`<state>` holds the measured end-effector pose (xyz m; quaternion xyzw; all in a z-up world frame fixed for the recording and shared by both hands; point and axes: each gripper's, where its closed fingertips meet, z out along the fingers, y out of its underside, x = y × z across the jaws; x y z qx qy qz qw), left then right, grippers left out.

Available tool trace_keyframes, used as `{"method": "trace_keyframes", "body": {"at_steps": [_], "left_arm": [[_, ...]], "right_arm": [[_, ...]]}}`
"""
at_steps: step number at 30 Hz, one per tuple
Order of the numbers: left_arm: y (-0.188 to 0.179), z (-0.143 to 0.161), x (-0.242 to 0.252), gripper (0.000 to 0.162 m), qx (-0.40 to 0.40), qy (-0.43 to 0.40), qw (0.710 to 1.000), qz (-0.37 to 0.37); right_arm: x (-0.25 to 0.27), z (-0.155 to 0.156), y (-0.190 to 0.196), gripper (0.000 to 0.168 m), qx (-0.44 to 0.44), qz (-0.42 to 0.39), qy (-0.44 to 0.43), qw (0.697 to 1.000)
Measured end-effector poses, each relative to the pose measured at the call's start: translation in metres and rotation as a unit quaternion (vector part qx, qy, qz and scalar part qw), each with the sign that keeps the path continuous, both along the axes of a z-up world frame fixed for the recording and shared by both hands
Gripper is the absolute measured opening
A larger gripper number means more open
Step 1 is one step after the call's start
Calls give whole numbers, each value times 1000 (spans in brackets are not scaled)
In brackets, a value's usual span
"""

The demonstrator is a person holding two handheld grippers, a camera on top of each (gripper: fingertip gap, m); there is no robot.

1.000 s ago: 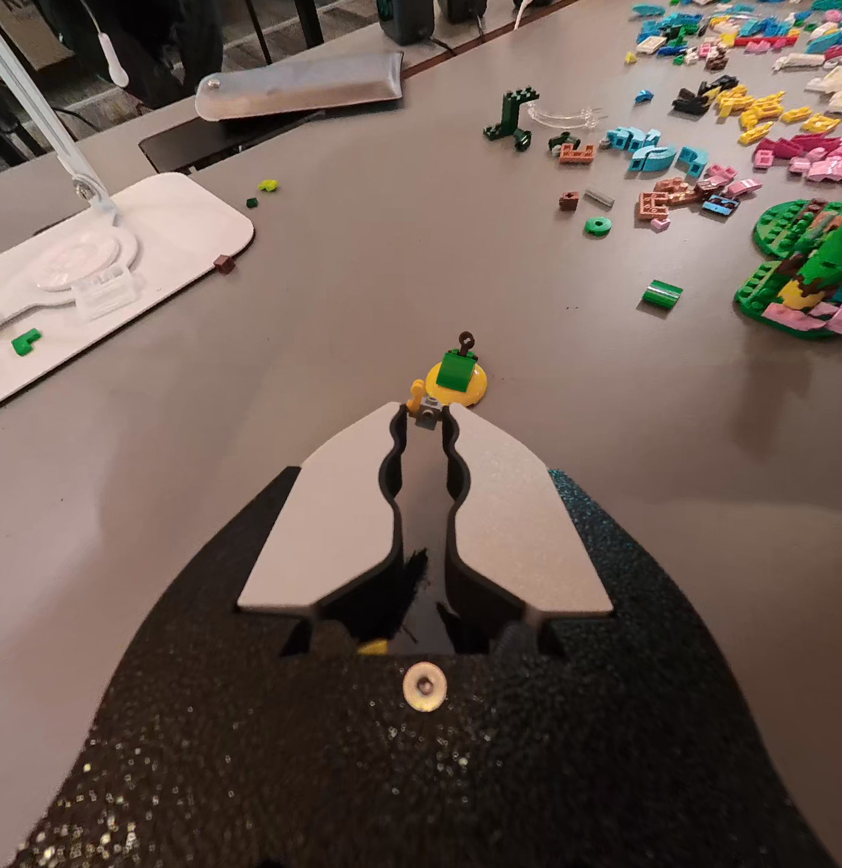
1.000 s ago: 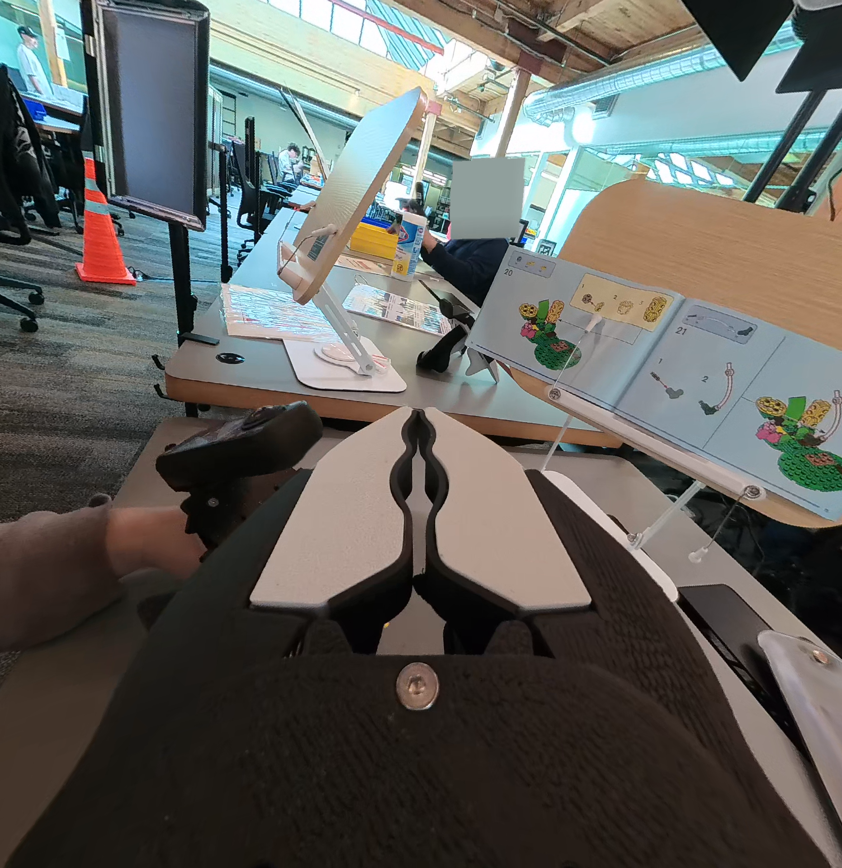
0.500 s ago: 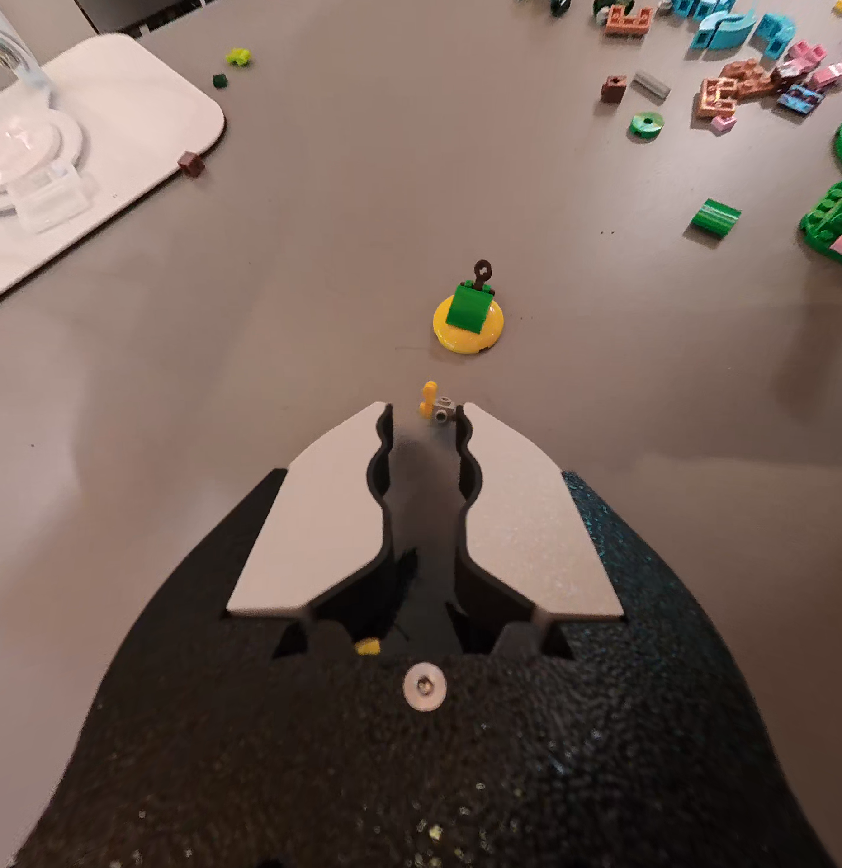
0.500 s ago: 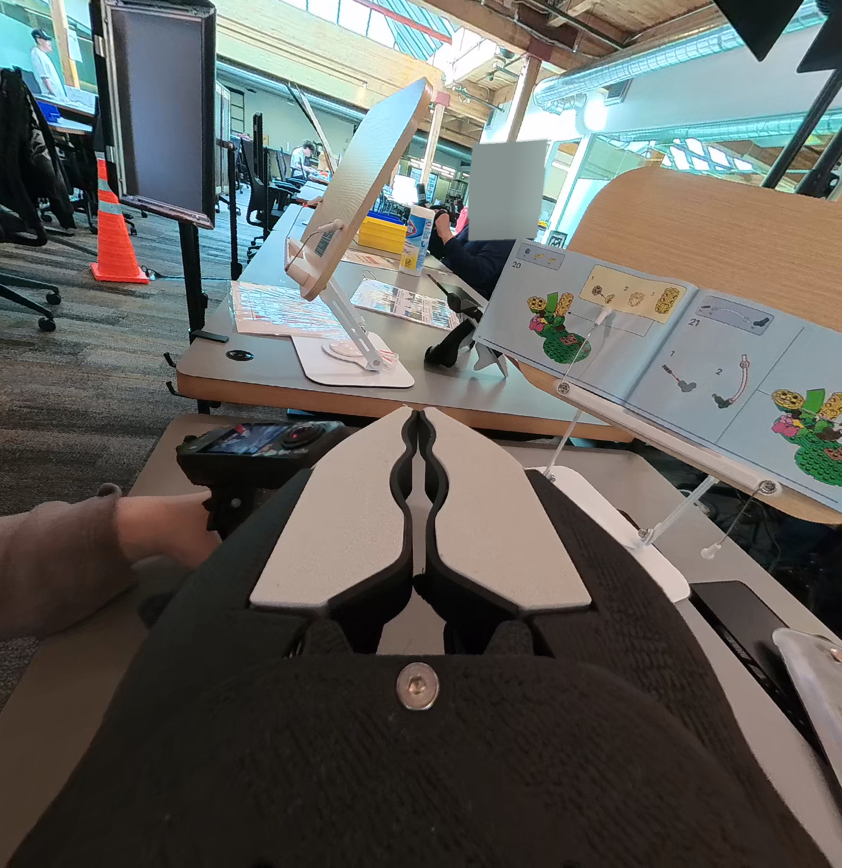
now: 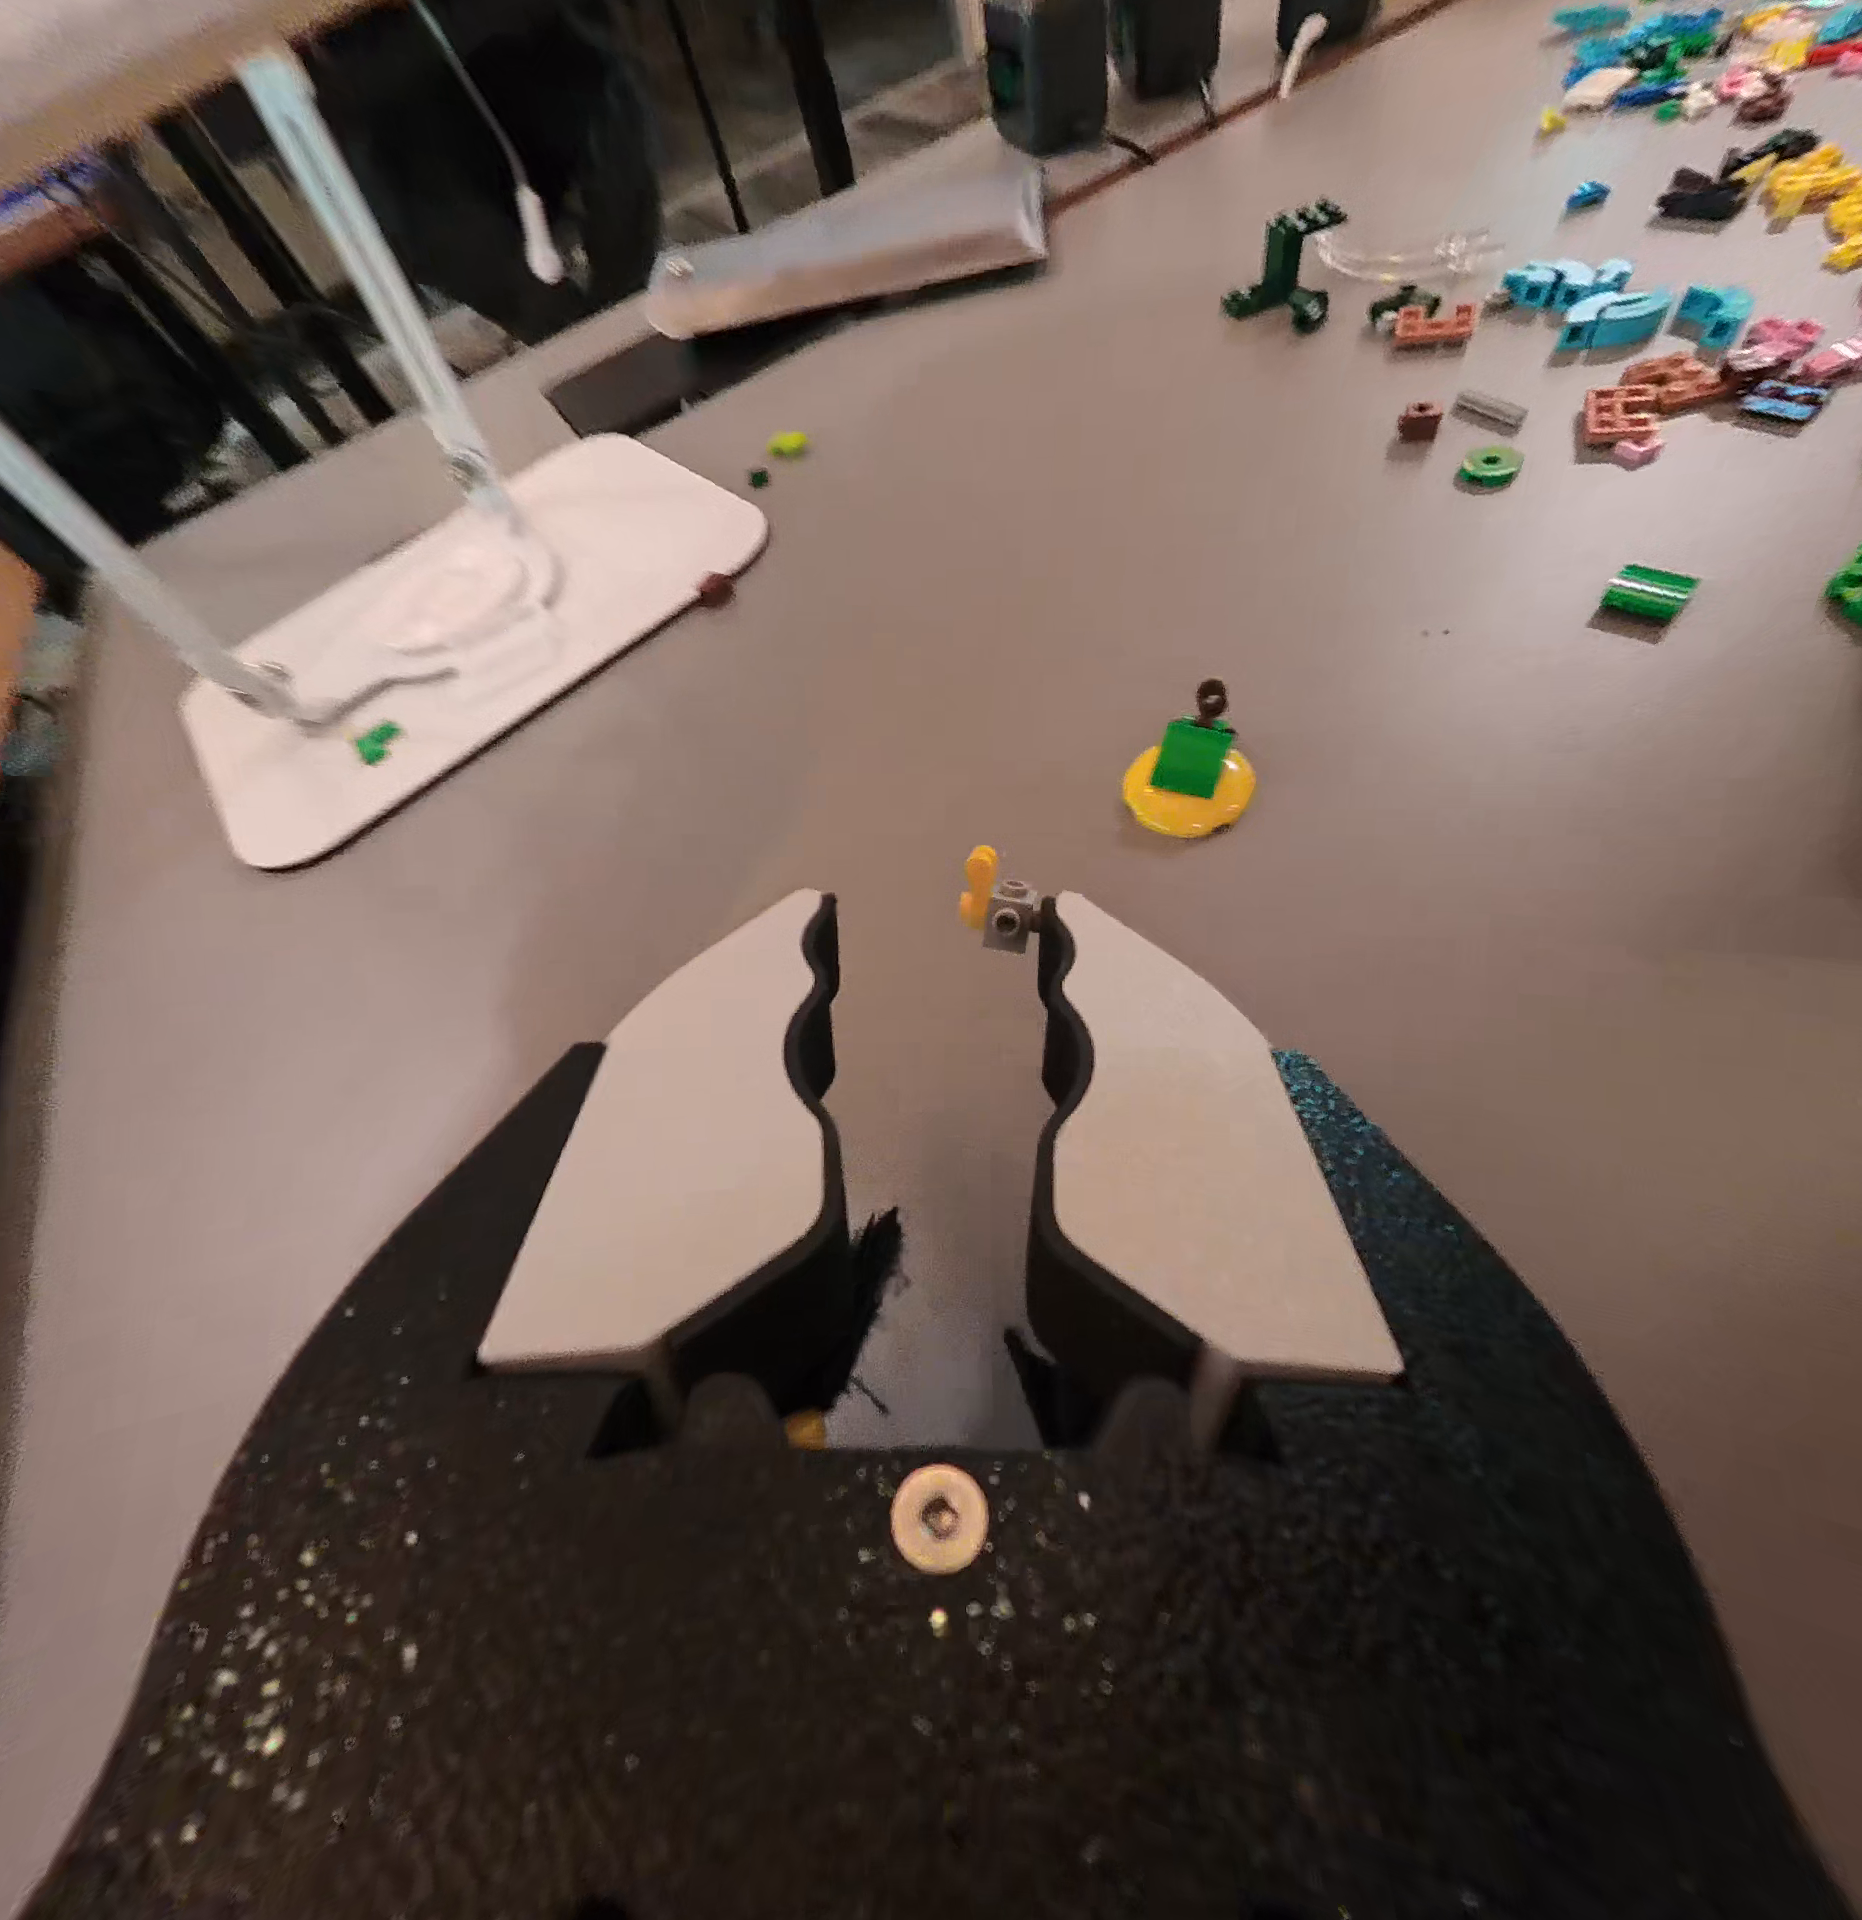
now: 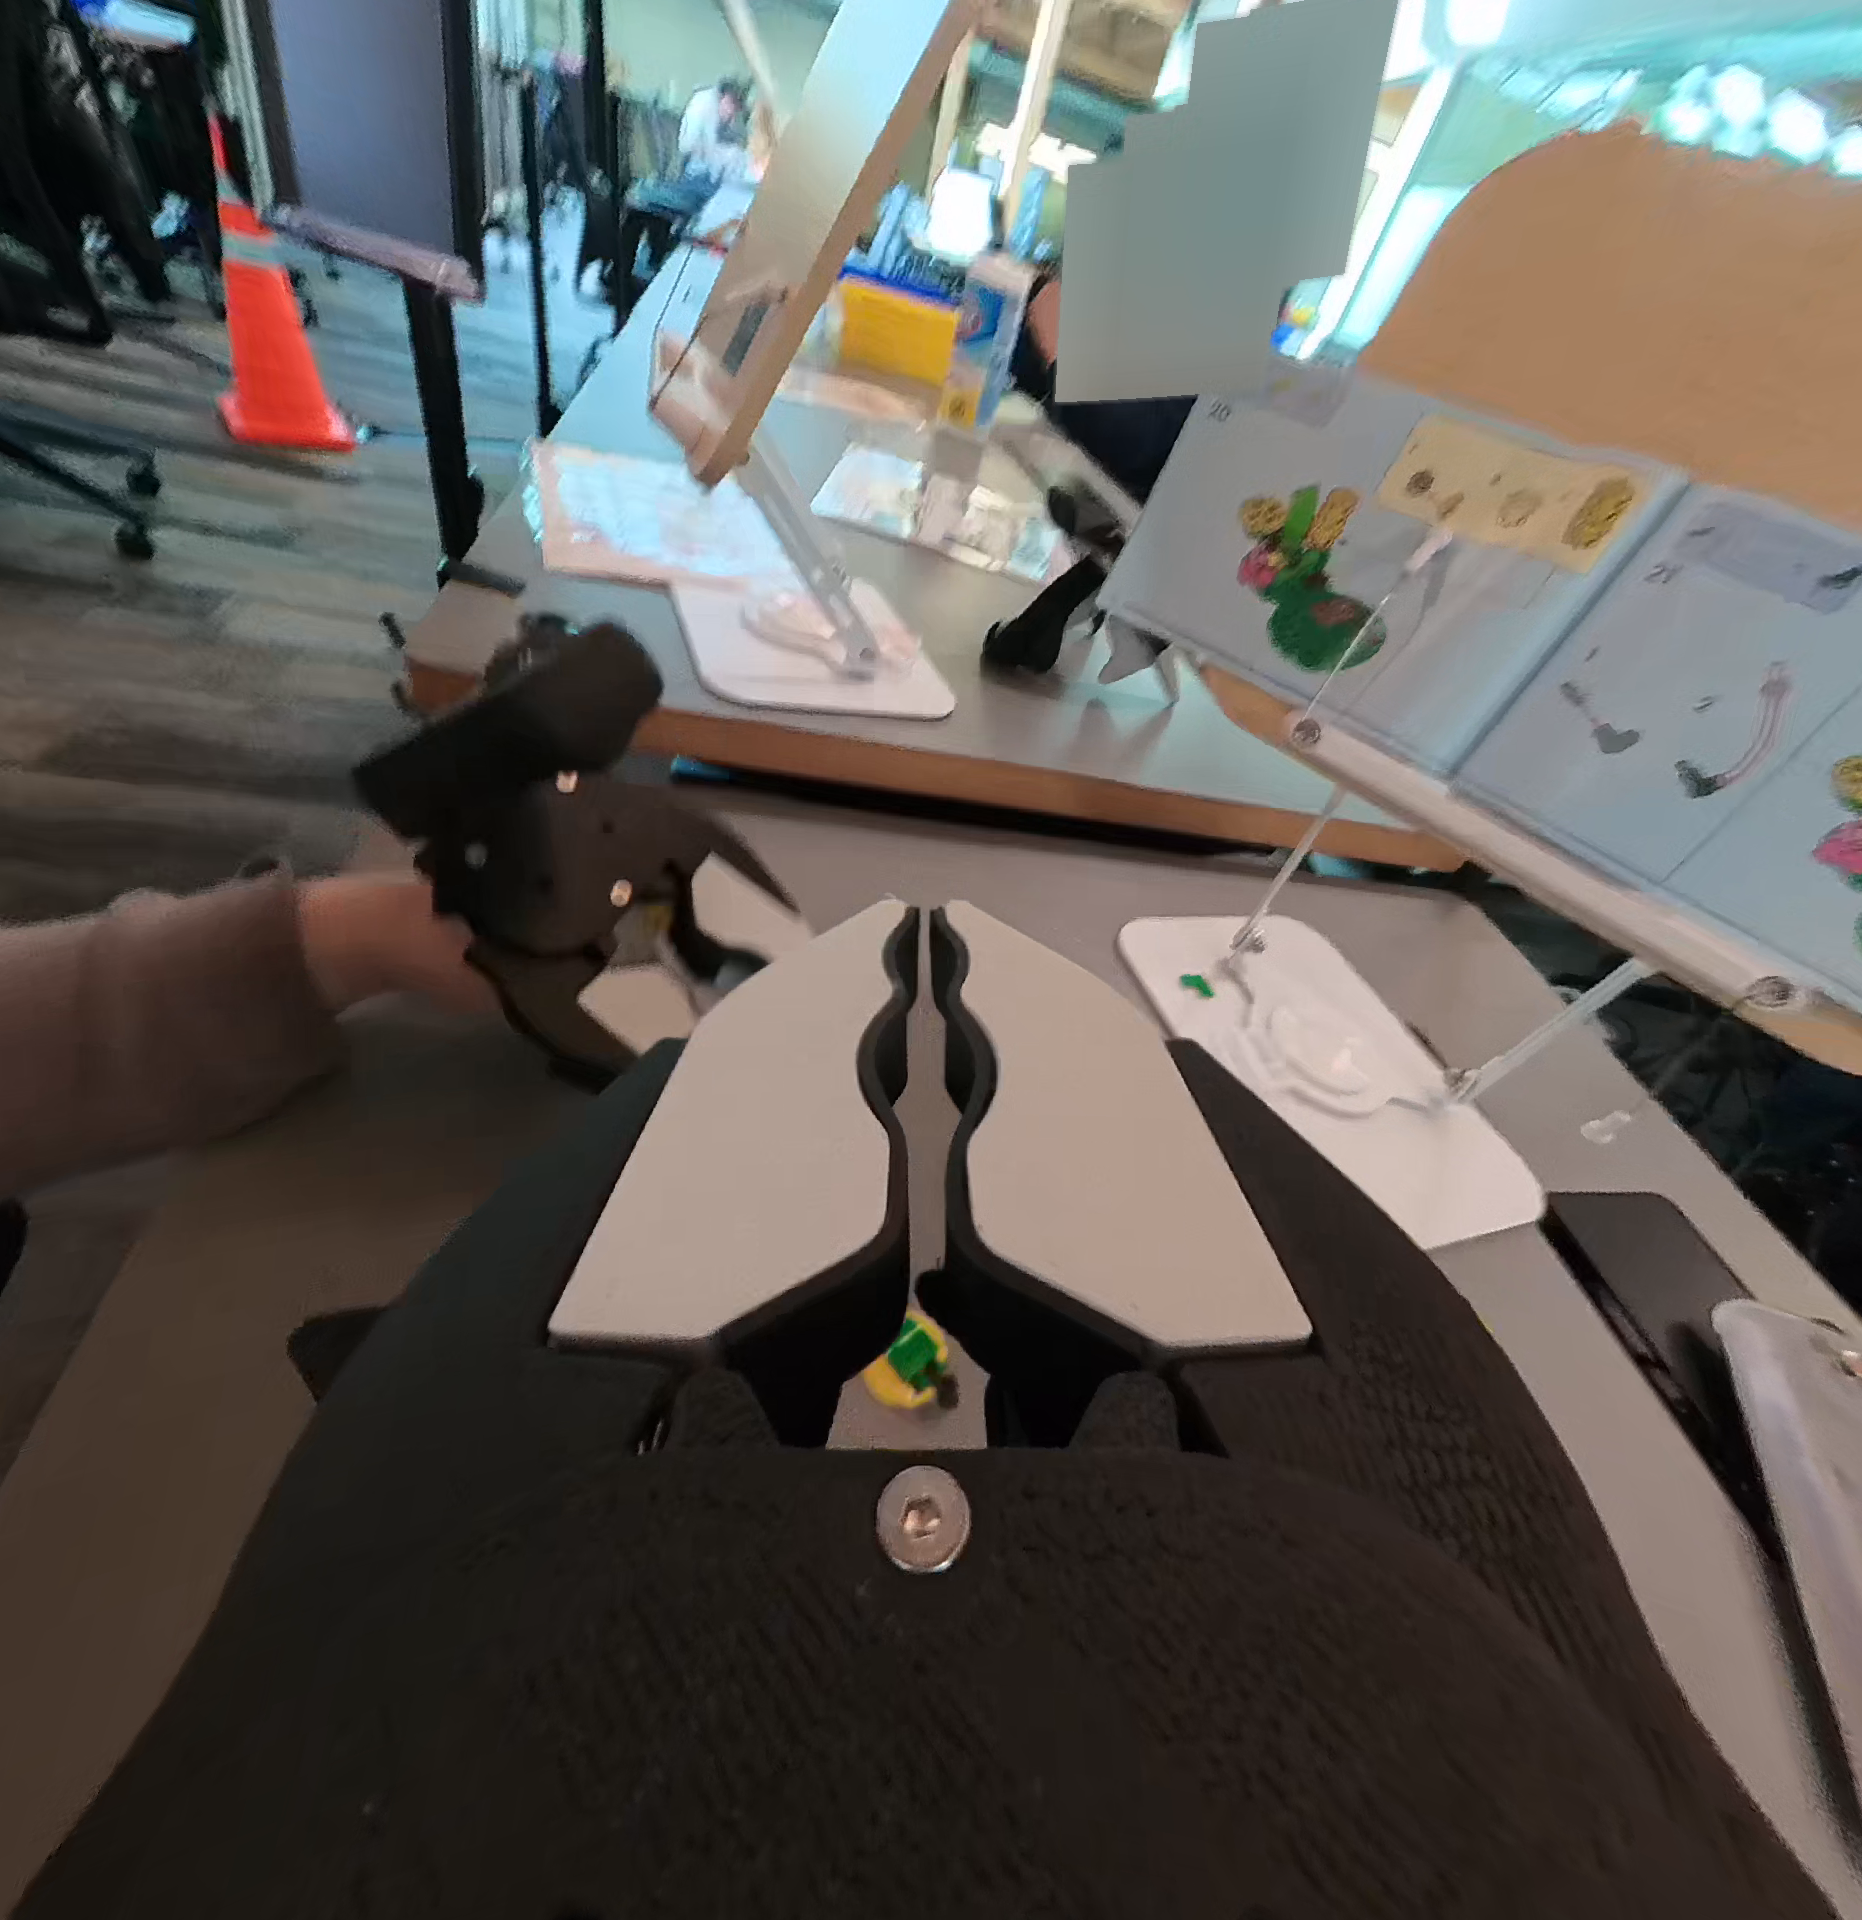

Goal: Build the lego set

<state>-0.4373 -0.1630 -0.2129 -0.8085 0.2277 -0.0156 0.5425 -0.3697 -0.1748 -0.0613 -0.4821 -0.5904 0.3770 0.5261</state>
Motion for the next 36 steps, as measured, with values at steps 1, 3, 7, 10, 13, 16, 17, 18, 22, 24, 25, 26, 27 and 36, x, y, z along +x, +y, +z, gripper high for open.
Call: {"method": "trace_keyframes", "body": {"at_steps": [1, 3, 7, 10, 13, 16, 17, 18, 22, 24, 25, 26, 27, 36], "left_arm": [[-1, 4, -4, 37, 10, -2, 1000, 3], [-4, 9, -11, 45, 18, -26, 999, 9], [-8, 3, -14, 64, 5, -35, 999, -2], [-8, -2, -9, 70, -1, -15, 1000, -13], [-4, 0, -4, 65, 7, -25, 1000, -17], [-3, 4, -7, 59, 21, -36, 999, -9], [-3, 7, -7, 58, 27, -44, 999, -8], [-3, 10, -8, 57, 32, -56, 998, -9], [-5, 18, -15, 56, 47, -89, 995, 0], [-6, 22, -20, 55, 53, -92, 994, 10], [-7, 24, -23, 55, 56, -92, 994, 16], [-8, 28, -26, 54, 62, -92, 994, 22], [-9, 33, -30, 53, 70, -92, 993, 30], [-22, 61, -54, 47, 131, -144, 979, 63]], "right_arm": [[0, -9, -4, 2, -6, 13, -26, 1000], [-1, -35, -18, 11, -33, 57, -101, 993], [-3, -89, -42, 28, -20, 116, -229, 966], [-8, -106, -47, 28, -4, 126, -260, 957], [-10, -110, -46, 27, -12, 126, -263, 956], [-5, -122, -39, 26, -18, 112, -293, 949], [-3, -128, -39, 25, -25, 114, -306, 945], [-1, -135, -42, 25, -36, 124, -318, 939], [-4, -153, -54, 23, -48, 153, -343, 926], [-6, -159, -62, 22, -45, 168, -353, 919], [-7, -162, -66, 22, -43, 176, -357, 916], [-8, -164, -70, 21, -38, 184, -359, 914], [-9, -167, -73, 20, -29, 192, -360, 913], [-14, -196, -81, 20, -26, 167, -428, 888]]}}
